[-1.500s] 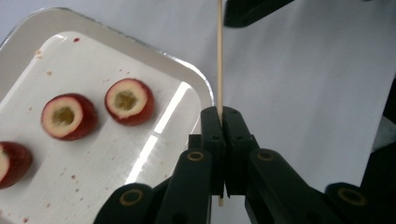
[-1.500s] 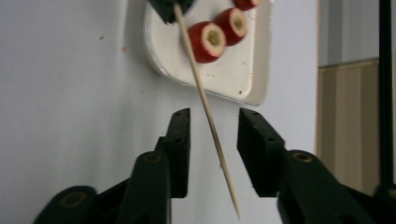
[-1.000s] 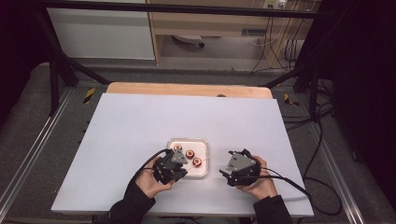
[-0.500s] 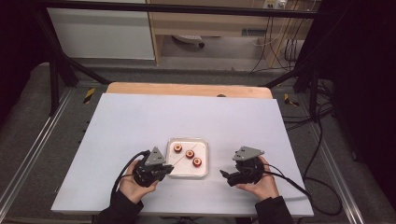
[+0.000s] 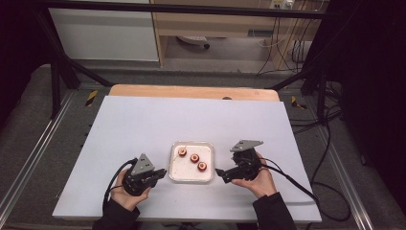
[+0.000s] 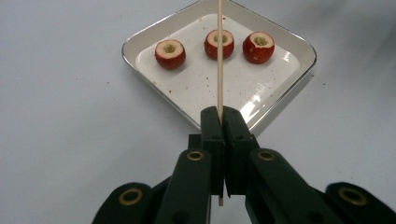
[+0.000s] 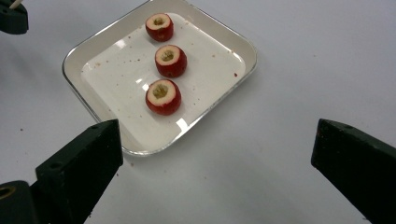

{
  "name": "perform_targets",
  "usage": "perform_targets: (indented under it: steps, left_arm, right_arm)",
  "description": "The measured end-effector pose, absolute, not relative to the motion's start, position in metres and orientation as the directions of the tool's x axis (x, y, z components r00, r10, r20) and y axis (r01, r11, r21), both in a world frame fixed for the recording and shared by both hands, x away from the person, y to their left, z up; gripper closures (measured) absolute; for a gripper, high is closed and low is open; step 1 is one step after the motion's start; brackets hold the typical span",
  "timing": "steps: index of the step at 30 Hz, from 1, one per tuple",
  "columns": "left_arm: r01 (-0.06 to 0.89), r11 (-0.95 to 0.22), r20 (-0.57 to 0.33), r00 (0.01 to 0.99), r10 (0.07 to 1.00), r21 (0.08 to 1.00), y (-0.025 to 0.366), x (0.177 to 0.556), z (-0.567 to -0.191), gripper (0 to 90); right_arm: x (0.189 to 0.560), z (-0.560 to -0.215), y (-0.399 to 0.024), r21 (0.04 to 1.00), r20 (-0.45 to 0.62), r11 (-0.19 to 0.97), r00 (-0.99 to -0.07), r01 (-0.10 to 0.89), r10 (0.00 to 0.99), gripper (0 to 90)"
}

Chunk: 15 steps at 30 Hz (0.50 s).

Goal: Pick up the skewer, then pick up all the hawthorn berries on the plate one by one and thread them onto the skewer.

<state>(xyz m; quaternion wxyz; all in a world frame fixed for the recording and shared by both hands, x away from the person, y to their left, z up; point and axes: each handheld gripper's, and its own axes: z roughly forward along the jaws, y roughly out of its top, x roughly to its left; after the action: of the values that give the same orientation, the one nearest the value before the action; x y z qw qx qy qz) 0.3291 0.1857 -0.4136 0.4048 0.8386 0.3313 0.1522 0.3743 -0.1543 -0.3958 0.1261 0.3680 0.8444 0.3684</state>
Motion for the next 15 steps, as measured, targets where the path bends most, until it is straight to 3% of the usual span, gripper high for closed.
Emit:
perform_targets:
  steps: [15]
  left_arm:
    - [0.436,-0.429,-0.027,0.726,0.687,0.791,0.194,0.327,-0.419,88.4]
  right_arm:
    - [0.39,-0.389,-0.113,0.655,0.115,0.45,-0.669,0.606,0.734,2.8]
